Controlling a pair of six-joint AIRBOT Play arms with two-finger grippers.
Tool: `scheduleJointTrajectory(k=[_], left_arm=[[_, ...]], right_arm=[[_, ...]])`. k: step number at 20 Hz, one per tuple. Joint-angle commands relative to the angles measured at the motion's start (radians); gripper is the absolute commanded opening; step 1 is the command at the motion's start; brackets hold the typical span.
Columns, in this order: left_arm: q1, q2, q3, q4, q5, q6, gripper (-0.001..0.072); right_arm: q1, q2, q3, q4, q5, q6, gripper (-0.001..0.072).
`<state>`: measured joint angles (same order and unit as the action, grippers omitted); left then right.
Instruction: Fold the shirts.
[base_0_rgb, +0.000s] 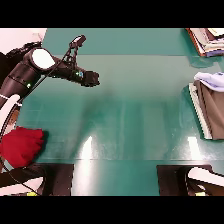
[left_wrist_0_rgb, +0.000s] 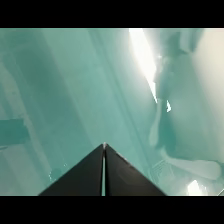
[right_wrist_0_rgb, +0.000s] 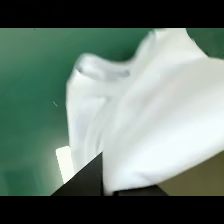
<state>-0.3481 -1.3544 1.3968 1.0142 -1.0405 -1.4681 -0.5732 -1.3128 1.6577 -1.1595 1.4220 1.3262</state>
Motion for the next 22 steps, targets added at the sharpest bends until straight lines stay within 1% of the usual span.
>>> scheduleJointTrajectory(k=[1,4,5,6,7,8,10,12,14,16,18,21,22], left_arm=[[0.0,0.001,0.001,0.0,0.0,0.002,0.0024],[0.0,0.001,0.001,0.0,0.0,0.003,0.0024],[0.0,0.001,0.001,0.0,-0.001,0.003,0.0024],[0.0,0.001,0.001,0.0,-0.004,0.003,0.0024],[0.0,0.001,0.001,0.0,-0.01,0.005,0.0024],[0.0,0.001,0.001,0.001,-0.02,0.01,0.0024],[0.0,0.001,0.001,0.001,-0.031,0.01,0.0024],[0.0,0.001,0.001,0.001,-0.034,0.01,0.0024],[0.0,0.001,0.001,0.0,-0.034,0.01,0.0024],[0.0,0.001,0.001,0.0,-0.038,0.009,0.0024],[0.0,0.001,0.001,-0.002,-0.08,0.009,0.0024],[0.0,0.001,0.001,-0.002,-0.055,0.009,0.0025],[0.0,0.001,0.001,-0.002,-0.039,0.009,0.0024]], right_arm=[[-0.042,0.134,-0.215,-0.137,0.036,0.002,0.0014],[-0.136,0.239,-0.362,-0.179,0.045,0.001,0.0025],[-0.174,0.271,-0.408,-0.179,0.045,0.001,0.0146],[-0.209,0.295,-0.446,-0.18,0.042,0.001,0.0331],[-0.248,0.316,-0.483,-0.18,0.032,0.001,0.0501],[-0.285,0.332,-0.511,-0.18,0.028,0.001,0.06],[-0.352,0.349,-0.541,-0.175,0.029,0.002,0.0608],[-0.362,0.357,-0.541,-0.154,0.029,0.017,0.0606],[-0.31,0.361,-0.541,-0.052,0.021,0.018,0.0605],[-0.202,0.361,-0.541,0.071,0.019,0.018,0.0603],[-0.034,0.361,-0.541,0.154,0.011,0.018,0.0594],[0.24,0.36,-0.542,0.164,-0.053,0.018,0.0586],[0.33,0.36,-0.542,0.164,-0.096,0.018,0.0484]])
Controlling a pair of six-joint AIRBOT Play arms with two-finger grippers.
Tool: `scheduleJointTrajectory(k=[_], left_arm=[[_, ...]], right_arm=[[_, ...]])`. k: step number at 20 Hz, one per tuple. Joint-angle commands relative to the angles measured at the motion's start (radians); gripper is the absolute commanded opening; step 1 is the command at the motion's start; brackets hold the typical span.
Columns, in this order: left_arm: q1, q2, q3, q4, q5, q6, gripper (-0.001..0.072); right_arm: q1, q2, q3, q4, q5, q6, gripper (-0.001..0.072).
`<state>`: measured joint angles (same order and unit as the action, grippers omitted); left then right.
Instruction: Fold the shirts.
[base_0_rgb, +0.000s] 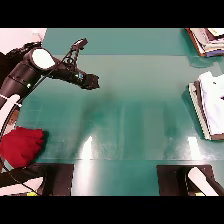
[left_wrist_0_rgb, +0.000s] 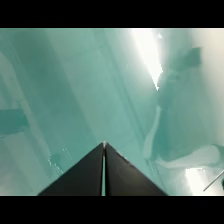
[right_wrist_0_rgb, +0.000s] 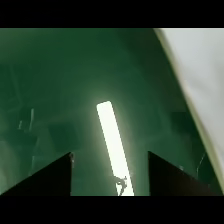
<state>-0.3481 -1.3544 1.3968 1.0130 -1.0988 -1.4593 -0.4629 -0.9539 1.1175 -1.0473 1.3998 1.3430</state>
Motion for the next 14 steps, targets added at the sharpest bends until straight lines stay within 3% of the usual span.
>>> scheduleJointTrajectory(k=[1,4,8,14], left_arm=[[0.0,0.001,0.001,0.0,0.032,0.0,0.0024],[0.0,0.001,0.001,0.0,0.069,0.0,0.0024],[0.0,0.001,0.001,0.0,0.104,0.0,0.0024],[0.0,0.001,0.001,0.0,0.141,0.0,0.0024]], right_arm=[[0.296,0.002,-0.002,0.051,-0.112,0.001,0.0329],[0.494,0.002,-0.002,0.051,-0.218,0.0,0.0013],[0.623,0.002,-0.002,0.051,-0.269,-0.001,0.0014],[0.639,0.002,-0.002,0.052,-0.252,0.0,0.0014]])
